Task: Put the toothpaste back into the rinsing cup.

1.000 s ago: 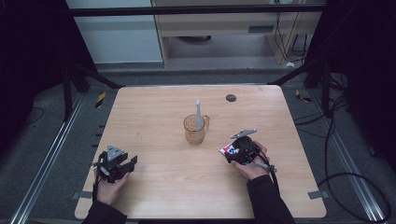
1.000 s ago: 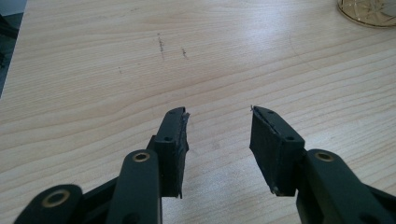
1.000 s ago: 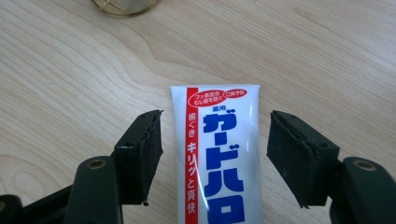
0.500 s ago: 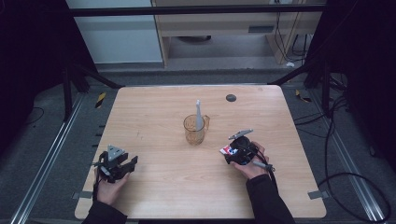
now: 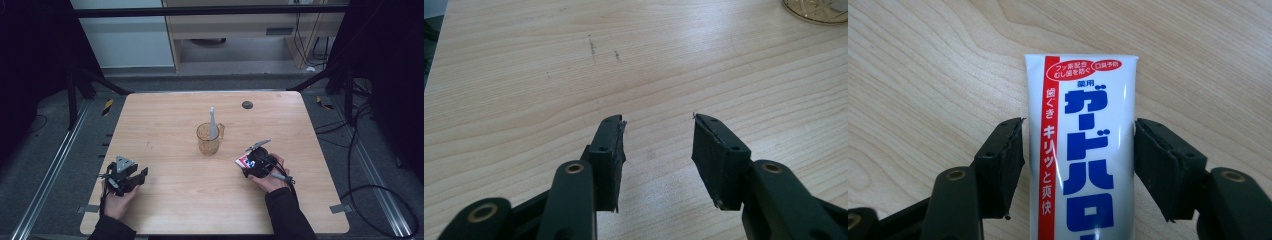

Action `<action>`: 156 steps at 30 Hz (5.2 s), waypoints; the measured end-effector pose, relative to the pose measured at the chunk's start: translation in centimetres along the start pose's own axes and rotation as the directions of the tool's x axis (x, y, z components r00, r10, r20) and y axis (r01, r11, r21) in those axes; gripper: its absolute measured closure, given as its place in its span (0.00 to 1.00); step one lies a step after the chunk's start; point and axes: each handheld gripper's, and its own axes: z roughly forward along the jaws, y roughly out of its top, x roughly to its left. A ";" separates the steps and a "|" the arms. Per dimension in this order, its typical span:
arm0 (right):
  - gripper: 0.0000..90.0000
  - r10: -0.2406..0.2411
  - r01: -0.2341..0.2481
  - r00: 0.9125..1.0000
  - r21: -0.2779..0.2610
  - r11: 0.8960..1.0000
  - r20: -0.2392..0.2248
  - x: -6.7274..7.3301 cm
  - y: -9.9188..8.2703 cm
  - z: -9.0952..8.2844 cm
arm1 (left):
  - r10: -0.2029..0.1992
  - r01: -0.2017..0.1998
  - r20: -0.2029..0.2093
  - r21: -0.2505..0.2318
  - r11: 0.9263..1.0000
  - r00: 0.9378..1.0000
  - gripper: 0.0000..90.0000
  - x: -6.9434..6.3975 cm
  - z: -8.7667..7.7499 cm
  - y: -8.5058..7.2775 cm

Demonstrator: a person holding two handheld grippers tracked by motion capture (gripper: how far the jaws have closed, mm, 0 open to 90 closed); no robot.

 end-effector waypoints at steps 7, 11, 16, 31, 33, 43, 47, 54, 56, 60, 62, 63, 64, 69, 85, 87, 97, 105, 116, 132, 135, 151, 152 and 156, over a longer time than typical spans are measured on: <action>0.44 0.000 0.000 1.000 0.020 1.000 0.002 -0.1 -0.1 0.4 | 0.000 0.000 0.002 0.002 1.000 1.000 0.61 0.0 0.0 0.0; 0.44 0.005 -0.005 1.000 0.031 1.000 -0.006 -0.2 0.0 0.5 | 0.001 -0.001 0.004 0.004 1.000 1.000 0.61 0.0 0.1 0.0; 0.49 0.003 -0.003 1.000 0.037 0.999 -0.011 -0.3 0.0 0.5 | 0.001 -0.001 0.004 0.007 1.000 1.000 0.61 0.0 0.1 0.0; 0.77 -0.015 0.017 1.000 0.093 0.996 -0.026 -0.3 0.9 -1.0 | 0.002 -0.002 0.005 0.009 1.000 1.000 0.61 0.0 0.1 0.0; 0.77 -0.014 0.016 0.999 0.082 0.997 -0.031 -0.3 0.9 -1.2 | 0.001 -0.001 0.005 0.007 1.000 1.000 0.61 0.0 0.1 0.0; 0.77 0.016 -0.033 0.996 -0.205 0.978 -0.087 0.3 1.9 -4.9 | 0.003 -0.003 0.006 0.005 1.000 1.000 0.61 0.0 0.1 0.0; 0.77 0.025 -0.056 0.994 -0.296 0.953 -0.107 0.9 2.3 -5.6 | 0.000 0.000 0.006 0.004 1.000 1.000 0.61 0.0 0.1 0.0; 0.77 0.046 -0.099 0.990 -0.416 0.904 -0.136 1.6 3.3 -5.8 | -0.002 0.002 0.006 0.000 1.000 1.000 0.61 0.0 0.0 0.0; 0.77 0.055 -0.111 0.989 -0.440 0.891 -0.138 1.9 3.6 -5.8 | -0.003 0.003 0.006 0.000 1.000 1.000 0.61 0.0 0.0 0.0; 0.77 0.058 -0.123 0.988 -0.491 0.862 -0.146 2.4 4.3 -6.0 | -0.003 0.003 0.006 -0.001 1.000 1.000 0.61 0.0 0.0 0.0; 0.77 0.055 -0.125 0.987 -0.517 0.847 -0.148 2.7 4.6 -6.1 | -0.004 0.004 0.007 -0.001 1.000 1.000 0.61 0.0 0.0 0.0; 0.77 0.055 -0.126 0.987 -0.526 0.841 -0.149 2.9 4.7 -6.1 | -0.004 0.004 0.006 -0.001 1.000 1.000 0.61 0.0 0.0 0.0; 0.77 0.055 -0.126 0.987 -0.526 0.841 -0.149 2.9 4.7 -6.1 | -0.004 0.004 0.006 -0.001 1.000 1.000 0.61 0.0 0.0 0.0; 0.77 0.056 -0.140 0.985 -0.572 0.808 -0.162 3.7 5.2 -5.9 | -0.003 0.004 0.006 -0.004 1.000 1.000 0.61 0.1 -0.1 0.0; 0.77 0.108 -0.159 0.987 -0.649 0.744 -0.118 2.4 6.8 -5.7 | -0.008 0.008 0.007 -0.003 1.000 1.000 0.61 0.2 0.0 0.0; 0.77 0.113 -0.159 0.987 -0.655 0.739 -0.112 2.2 7.0 -5.7 | -0.009 0.009 0.007 -0.003 1.000 1.000 0.61 0.2 0.0 0.0; 0.77 0.089 -0.129 0.992 -0.663 0.738 -0.095 3.1 6.2 -5.8 | -0.008 0.008 0.009 -0.004 1.000 1.000 0.61 0.1 0.0 0.0; 0.77 0.074 -0.117 0.993 -0.664 0.738 -0.093 3.9 6.1 -5.5 | -0.011 0.011 0.009 -0.004 1.000 1.000 0.61 0.2 0.0 0.0; 0.77 0.040 -0.112 0.992 -0.683 0.722 -0.120 5.5 5.8 -5.8 | -0.007 0.007 0.010 -0.004 1.000 1.000 0.61 0.1 0.0 0.0; 0.77 0.008 -0.116 0.987 -0.689 0.715 -0.158 7.7 7.7 -4.7 | -0.010 0.010 0.010 -0.006 1.000 1.000 0.61 0.1 0.0 0.0; 0.77 0.005 -0.120 0.986 -0.691 0.713 -0.166 7.9 8.1 -4.4 | -0.009 0.009 0.010 -0.005 1.000 1.000 0.61 0.2 0.0 0.0; 0.77 -0.004 -0.121 0.985 -0.713 0.691 -0.171 9.4 10.9 -3.3 | -0.016 0.016 0.011 -0.006 1.000 1.000 0.61 0.2 0.0 0.0; 0.77 -0.002 -0.122 0.985 -0.714 0.690 -0.170 9.4 11.1 -3.2 | -0.016 0.016 0.011 -0.006 1.000 1.000 0.61 0.2 0.0 0.0; 0.77 0.007 -0.126 0.986 -0.719 0.683 -0.166 9.6 11.6 -2.8 | -0.019 0.019 0.011 -0.007 1.000 1.000 0.62 0.2 0.0 0.0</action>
